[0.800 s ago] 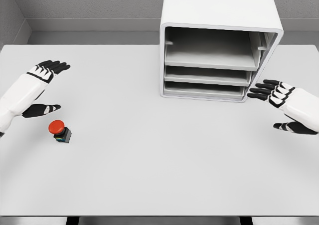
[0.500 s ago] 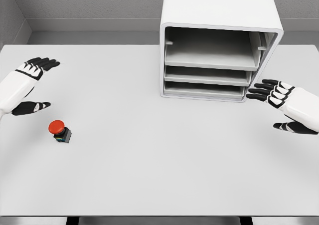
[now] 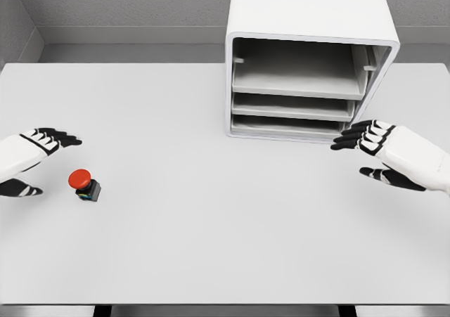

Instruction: Slide open multi-storey tabletop storage cabinets and put open load switch and slide close multi-storey tabletop storage cabinets

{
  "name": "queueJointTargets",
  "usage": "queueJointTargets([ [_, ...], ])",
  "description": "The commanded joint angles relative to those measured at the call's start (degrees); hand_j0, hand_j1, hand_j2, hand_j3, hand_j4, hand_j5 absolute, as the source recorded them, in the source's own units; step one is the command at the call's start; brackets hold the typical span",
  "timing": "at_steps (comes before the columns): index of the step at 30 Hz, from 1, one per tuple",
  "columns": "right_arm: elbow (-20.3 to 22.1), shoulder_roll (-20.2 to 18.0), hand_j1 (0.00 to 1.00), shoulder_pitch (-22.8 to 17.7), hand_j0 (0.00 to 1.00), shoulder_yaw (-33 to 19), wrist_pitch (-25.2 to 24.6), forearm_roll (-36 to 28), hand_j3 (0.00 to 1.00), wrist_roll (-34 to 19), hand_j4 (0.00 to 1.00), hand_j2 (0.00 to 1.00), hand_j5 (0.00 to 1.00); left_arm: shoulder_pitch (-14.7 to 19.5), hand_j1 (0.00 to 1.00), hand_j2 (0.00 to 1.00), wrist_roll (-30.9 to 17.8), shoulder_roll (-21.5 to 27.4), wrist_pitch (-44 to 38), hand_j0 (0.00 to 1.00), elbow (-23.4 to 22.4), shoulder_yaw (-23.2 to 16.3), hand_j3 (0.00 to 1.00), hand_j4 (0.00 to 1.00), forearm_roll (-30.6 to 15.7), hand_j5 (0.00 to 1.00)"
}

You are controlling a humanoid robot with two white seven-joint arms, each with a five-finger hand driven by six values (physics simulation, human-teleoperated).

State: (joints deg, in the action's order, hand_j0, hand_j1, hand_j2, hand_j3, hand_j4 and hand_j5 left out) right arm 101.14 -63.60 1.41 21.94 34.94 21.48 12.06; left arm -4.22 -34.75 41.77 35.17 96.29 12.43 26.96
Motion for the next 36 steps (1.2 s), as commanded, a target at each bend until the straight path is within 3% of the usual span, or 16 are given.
queueJointTargets([
  [1,0.02,2.43,0.78,0.0,0.78,0.03,0.06,-0.39,0.78,-0.81,0.78,0.78,0.78,0.0,1.0,1.0,-0.25,1.21,-0.17,1.0,0.48,-0.65,1.0,1.0,-2.26,1.0],
  [15,0.02,9.63,0.78,7.21,0.78,1.17,0.06,-1.44,0.78,-0.81,0.78,0.78,0.78,-0.18,1.0,1.0,-0.25,0.51,-0.17,1.0,0.66,-6.1,1.0,1.0,-2.53,1.0],
  [23,-0.24,13.76,0.81,13.18,0.81,6.36,0.06,-1.09,0.81,-0.89,0.81,0.81,0.81,0.53,0.97,0.97,-0.25,-1.34,-0.17,0.97,0.66,-7.6,0.97,0.97,-2.27,0.97],
  [30,-1.21,16.05,0.79,16.87,0.79,9.52,0.06,-1.09,0.79,-1.42,0.79,0.79,0.79,0.62,0.82,0.82,-0.25,-1.34,-0.17,0.82,0.57,-8.39,0.82,0.82,-2.35,0.82],
  [36,-7.01,19.39,0.79,19.95,0.79,11.46,0.06,-1.09,0.79,-2.48,0.79,0.79,0.79,0.62,0.72,0.72,-0.25,-1.16,-0.17,0.72,0.57,-8.3,0.72,0.72,-2.27,0.72],
])
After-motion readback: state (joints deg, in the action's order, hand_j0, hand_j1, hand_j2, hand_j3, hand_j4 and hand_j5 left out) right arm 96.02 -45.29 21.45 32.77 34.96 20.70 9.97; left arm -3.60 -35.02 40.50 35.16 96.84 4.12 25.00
